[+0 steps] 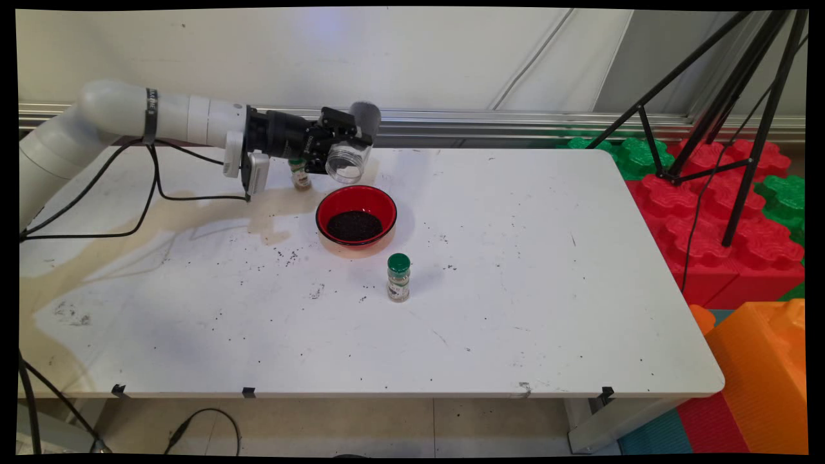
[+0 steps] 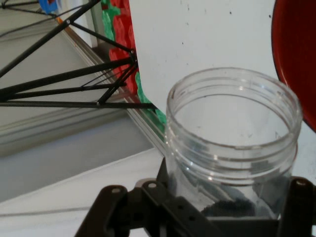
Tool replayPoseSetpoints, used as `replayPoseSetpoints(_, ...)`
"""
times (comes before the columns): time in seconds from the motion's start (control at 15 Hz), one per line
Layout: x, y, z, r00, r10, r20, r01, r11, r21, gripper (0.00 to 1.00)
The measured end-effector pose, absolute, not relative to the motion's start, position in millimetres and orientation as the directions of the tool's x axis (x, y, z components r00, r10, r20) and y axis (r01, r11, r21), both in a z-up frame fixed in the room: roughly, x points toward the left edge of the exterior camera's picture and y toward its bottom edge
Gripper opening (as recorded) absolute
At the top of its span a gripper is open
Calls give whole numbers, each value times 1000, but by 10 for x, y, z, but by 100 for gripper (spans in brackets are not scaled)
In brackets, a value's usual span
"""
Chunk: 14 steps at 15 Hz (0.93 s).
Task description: Pour the black seasoning powder in the red bowl
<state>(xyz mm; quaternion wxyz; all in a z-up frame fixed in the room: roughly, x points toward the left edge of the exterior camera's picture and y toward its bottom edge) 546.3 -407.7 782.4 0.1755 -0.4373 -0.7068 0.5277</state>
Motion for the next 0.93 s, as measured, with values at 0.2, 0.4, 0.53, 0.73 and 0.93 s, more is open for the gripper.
replayPoseSetpoints(0.2,5449,-4089,7824,-527,804,-276,473,7,-881,0)
replayPoseSetpoints(0.4,5433,-4096,7825,-500,802,-327,504,-38,-863,0)
replayPoseSetpoints(0.53,5422,-4100,7825,-480,798,-364,525,-71,-848,0)
replayPoseSetpoints(0.73,5406,-4105,7823,-449,790,-417,556,-119,-823,0)
replayPoseSetpoints(0.93,5393,-4113,7823,-422,781,-460,579,-158,-800,0)
